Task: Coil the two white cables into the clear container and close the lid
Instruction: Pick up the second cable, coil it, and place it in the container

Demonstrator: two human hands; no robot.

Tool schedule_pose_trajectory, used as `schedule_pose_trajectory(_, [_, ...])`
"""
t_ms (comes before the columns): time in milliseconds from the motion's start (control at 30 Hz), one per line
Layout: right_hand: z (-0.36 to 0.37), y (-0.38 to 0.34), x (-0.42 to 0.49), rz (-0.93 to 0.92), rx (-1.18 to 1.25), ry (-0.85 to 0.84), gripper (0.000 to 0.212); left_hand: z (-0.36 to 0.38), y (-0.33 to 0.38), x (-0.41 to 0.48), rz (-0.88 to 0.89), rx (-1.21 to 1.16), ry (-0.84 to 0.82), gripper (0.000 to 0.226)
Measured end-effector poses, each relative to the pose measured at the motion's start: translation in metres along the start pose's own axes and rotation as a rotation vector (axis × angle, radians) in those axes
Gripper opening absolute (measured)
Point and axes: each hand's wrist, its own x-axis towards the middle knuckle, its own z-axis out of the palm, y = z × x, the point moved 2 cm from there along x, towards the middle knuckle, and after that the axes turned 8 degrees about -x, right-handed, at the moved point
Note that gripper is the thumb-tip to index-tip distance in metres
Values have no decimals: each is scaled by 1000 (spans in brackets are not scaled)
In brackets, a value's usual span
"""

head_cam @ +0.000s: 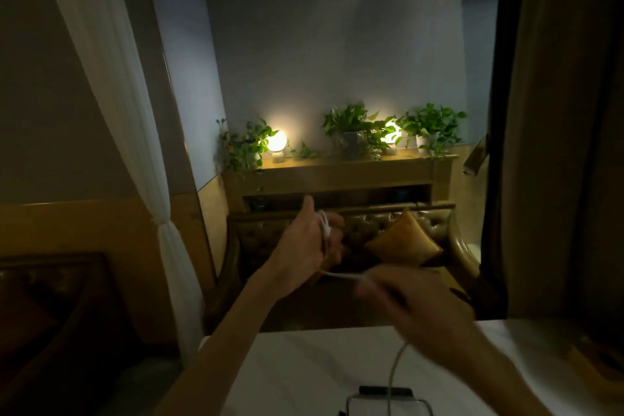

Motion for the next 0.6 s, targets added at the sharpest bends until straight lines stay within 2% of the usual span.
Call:
schedule_pose_trajectory(33, [-18, 6, 6, -40, -109, 130, 17, 7, -9, -2, -75, 68, 4, 68])
schedule_pose_trajectory(100, [-45, 19, 20, -78, -120, 325, 10, 19, -30, -13, -290, -14, -163, 61])
schedule_pose_trajectory(233, [-43, 23, 51, -119, 167, 419, 6, 47, -38, -25, -305, 22, -367, 58])
schedule_pose_trajectory(300, [-24, 26, 58, -86, 244, 436, 7, 58, -29, -29, -315, -101, -396, 59])
schedule_pose_trajectory(333, [-11, 30, 60, -39, 258, 416, 10, 57, -23, -31, -307, -220, -376, 60])
schedule_pose_trajectory(400, [20, 36, 55, 85, 354, 274, 18, 45, -8, -26, -255, -471, -275, 66])
schedule_pose_trajectory(500, [55, 17, 33, 84, 485, 17, 20, 15, 8, -10, -131, -779, -108, 71])
schedule_pose_trajectory(533, [58, 8, 25, 36, 414, -79, 19, 6, 9, -1, -98, -818, -10, 70])
schedule_pose_trajectory(600, [50, -5, 13, -68, 246, -265, 17, -17, 2, 14, -59, -641, 241, 70])
